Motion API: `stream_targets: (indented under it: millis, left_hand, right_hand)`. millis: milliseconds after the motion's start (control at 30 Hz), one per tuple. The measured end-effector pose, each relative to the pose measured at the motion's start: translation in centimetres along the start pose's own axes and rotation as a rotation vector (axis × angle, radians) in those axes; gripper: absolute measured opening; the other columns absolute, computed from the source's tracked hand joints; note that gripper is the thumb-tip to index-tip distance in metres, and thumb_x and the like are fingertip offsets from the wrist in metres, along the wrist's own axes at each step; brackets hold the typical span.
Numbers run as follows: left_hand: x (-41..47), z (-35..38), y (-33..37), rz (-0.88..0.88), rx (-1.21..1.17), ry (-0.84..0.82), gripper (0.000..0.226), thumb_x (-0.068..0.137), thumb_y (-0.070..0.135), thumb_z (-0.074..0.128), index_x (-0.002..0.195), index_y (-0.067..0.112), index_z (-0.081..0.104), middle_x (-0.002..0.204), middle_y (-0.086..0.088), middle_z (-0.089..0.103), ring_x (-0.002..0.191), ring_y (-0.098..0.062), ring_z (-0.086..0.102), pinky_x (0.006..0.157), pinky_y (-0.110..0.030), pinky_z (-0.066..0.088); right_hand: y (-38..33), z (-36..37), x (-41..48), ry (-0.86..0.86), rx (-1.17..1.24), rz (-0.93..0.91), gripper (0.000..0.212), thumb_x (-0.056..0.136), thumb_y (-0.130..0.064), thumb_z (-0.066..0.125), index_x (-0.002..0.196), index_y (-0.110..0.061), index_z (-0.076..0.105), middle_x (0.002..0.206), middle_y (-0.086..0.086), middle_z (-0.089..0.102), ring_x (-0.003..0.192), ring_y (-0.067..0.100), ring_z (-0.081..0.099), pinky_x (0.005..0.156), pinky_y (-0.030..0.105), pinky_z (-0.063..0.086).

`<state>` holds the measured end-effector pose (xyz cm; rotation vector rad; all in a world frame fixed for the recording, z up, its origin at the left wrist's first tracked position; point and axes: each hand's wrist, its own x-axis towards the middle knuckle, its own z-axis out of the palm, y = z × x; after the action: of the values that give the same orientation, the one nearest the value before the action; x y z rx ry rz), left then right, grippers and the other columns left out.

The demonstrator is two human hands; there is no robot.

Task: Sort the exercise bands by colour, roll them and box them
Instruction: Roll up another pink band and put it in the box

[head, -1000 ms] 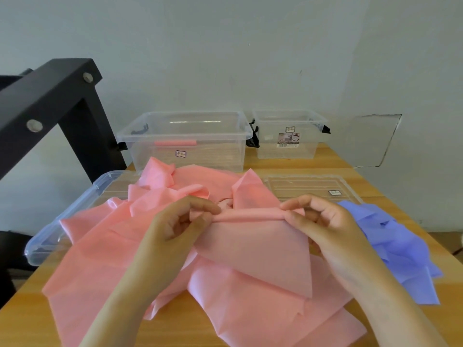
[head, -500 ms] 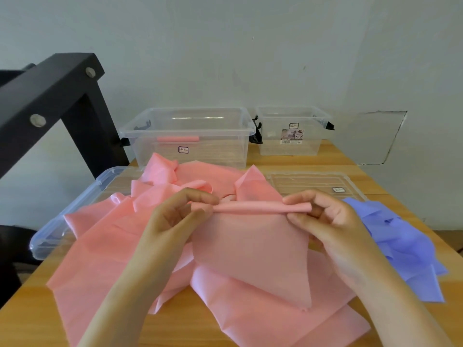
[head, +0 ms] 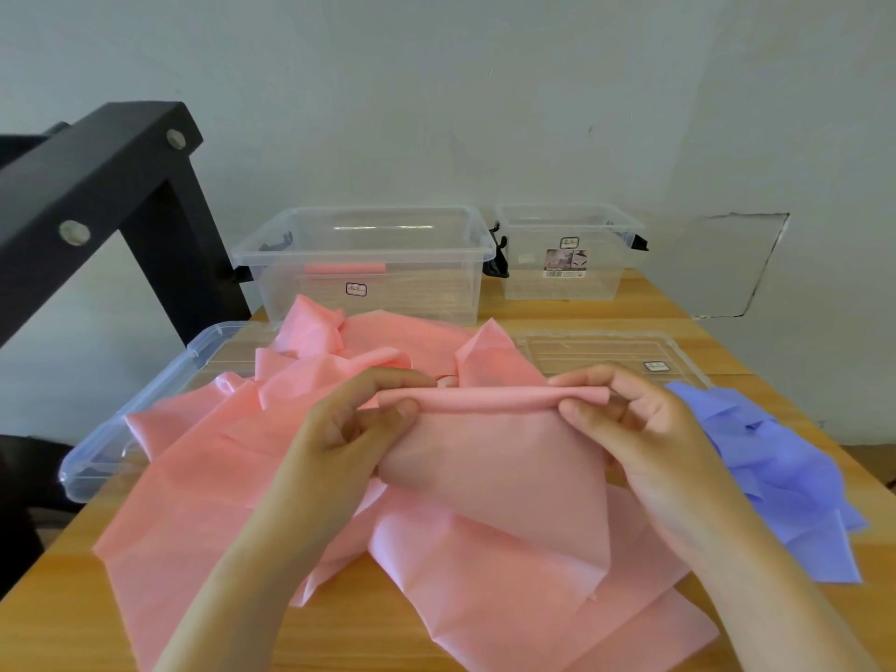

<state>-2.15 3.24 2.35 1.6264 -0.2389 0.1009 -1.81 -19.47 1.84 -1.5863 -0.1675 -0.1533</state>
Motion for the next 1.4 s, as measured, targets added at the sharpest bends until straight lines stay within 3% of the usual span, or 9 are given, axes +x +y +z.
stream_targets:
  millis: [200, 300, 467, 667, 767, 900, 1100, 1267, 1400]
  left_hand:
    - [0.19, -0.27, -0.05, 0.014, -0.105, -0.025, 0.009, 0.079, 0.031, 0.066, 0.081, 0.024, 0.071, 0.08, 0.008, 0.068, 0.071, -0.007, 0.058, 0.062, -0.02, 0.046]
    - [0.37, -0.15, -0.48, 0.047, 0.016, 0.055, 0.008, 0.09, 0.019, 0.068, 0.086, 0.024, 0.071, 0.067, 0.006, 0.06, 0.067, -0.011, 0.052, 0.065, -0.03, 0.042]
    - [0.36, -0.03, -0.34, 0.043, 0.051, 0.032, 0.025, 0.09, 0.001, 0.06, 0.098, 0.02, 0.073, 0.082, 0.007, 0.073, 0.079, -0.003, 0.063, 0.073, -0.018, 0.051]
    - [0.0, -0.25, 0.03, -0.004, -0.036, -0.025, 0.014, 0.084, 0.027, 0.072, 0.097, 0.028, 0.074, 0.068, -0.027, 0.047, 0.068, -0.023, 0.043, 0.064, -0.032, 0.033]
    - [0.09, -0.37, -0.18, 0.011, -0.099, -0.05, 0.016, 0.079, 0.024, 0.064, 0.091, 0.025, 0.074, 0.071, -0.011, 0.059, 0.069, -0.017, 0.051, 0.059, -0.023, 0.041]
    - [0.35, -0.19, -0.51, 0.074, -0.01, 0.011, 0.009, 0.089, 0.021, 0.068, 0.085, 0.026, 0.074, 0.075, 0.013, 0.067, 0.075, -0.007, 0.057, 0.07, -0.024, 0.045]
    - [0.47, -0.09, -0.47, 0.089, 0.061, 0.027, 0.023, 0.089, -0.003, 0.06, 0.098, 0.015, 0.071, 0.088, 0.004, 0.075, 0.084, -0.005, 0.066, 0.074, -0.017, 0.051]
    - [0.2, -0.22, -0.23, 0.082, 0.032, 0.009, 0.014, 0.092, 0.015, 0.063, 0.094, 0.025, 0.072, 0.079, -0.014, 0.065, 0.078, -0.019, 0.057, 0.072, -0.033, 0.043]
    - [0.25, -0.39, -0.13, 0.054, -0.08, -0.029, 0.013, 0.078, 0.015, 0.062, 0.083, 0.023, 0.071, 0.075, 0.001, 0.066, 0.066, -0.009, 0.054, 0.057, -0.02, 0.04]
  right_hand:
    - [-0.37, 0.02, -0.22, -0.075, 0.02, -0.012, 0.012, 0.073, -0.02, 0.075, 0.076, -0.032, 0.073, 0.074, -0.009, 0.066, 0.073, 0.006, 0.061, 0.065, 0.016, 0.046]
    - [-0.14, -0.01, -0.15, -0.061, -0.037, -0.032, 0.01, 0.074, -0.027, 0.081, 0.079, -0.031, 0.074, 0.074, -0.002, 0.061, 0.073, 0.01, 0.058, 0.068, 0.021, 0.043]
    - [0.0, -0.13, -0.02, -0.017, -0.018, -0.018, 0.027, 0.083, -0.005, 0.069, 0.084, -0.032, 0.074, 0.08, -0.009, 0.072, 0.074, 0.003, 0.065, 0.061, 0.013, 0.048]
    - [0.2, -0.07, 0.04, -0.019, -0.015, -0.018, 0.016, 0.075, -0.029, 0.076, 0.09, -0.032, 0.073, 0.073, 0.01, 0.042, 0.065, 0.019, 0.042, 0.054, 0.021, 0.033]
    - [0.03, -0.27, 0.02, -0.055, 0.036, 0.004, 0.016, 0.078, -0.014, 0.076, 0.082, -0.029, 0.073, 0.068, 0.007, 0.052, 0.06, 0.009, 0.052, 0.052, 0.014, 0.037]
    - [0.12, -0.21, 0.15, -0.051, 0.002, -0.007, 0.008, 0.073, -0.026, 0.077, 0.077, -0.031, 0.072, 0.057, -0.014, 0.049, 0.056, 0.001, 0.05, 0.055, 0.013, 0.037]
    - [0.4, -0.23, 0.18, -0.041, -0.026, 0.013, 0.026, 0.087, -0.006, 0.066, 0.09, -0.03, 0.074, 0.08, -0.006, 0.071, 0.074, 0.005, 0.064, 0.067, 0.02, 0.049]
    - [0.32, -0.07, 0.08, -0.033, -0.04, 0.003, 0.021, 0.074, -0.038, 0.07, 0.093, -0.034, 0.074, 0.077, 0.009, 0.044, 0.072, 0.021, 0.047, 0.072, 0.035, 0.037]
    - [0.12, -0.14, 0.03, -0.055, 0.0, -0.014, 0.019, 0.078, -0.015, 0.077, 0.085, -0.033, 0.074, 0.073, 0.004, 0.058, 0.071, 0.012, 0.056, 0.064, 0.02, 0.043]
